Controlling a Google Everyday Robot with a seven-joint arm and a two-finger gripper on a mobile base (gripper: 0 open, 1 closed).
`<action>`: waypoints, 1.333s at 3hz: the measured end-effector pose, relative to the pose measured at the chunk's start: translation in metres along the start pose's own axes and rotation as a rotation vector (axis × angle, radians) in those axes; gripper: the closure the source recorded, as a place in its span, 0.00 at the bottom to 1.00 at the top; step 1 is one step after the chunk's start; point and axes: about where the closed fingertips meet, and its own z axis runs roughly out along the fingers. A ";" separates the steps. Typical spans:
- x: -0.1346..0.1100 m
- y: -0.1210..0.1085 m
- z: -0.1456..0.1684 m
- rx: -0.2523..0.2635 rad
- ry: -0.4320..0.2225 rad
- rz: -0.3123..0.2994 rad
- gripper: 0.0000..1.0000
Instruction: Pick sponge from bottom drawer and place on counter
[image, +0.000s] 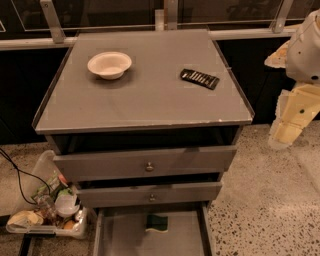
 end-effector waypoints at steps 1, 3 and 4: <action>0.000 0.000 0.000 0.000 0.000 0.000 0.00; 0.003 0.009 0.011 -0.013 -0.109 -0.003 0.00; -0.002 0.030 0.039 -0.027 -0.252 -0.023 0.00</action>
Offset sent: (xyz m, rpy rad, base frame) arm -0.0035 -0.0043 -0.0008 0.0607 -0.0043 0.0145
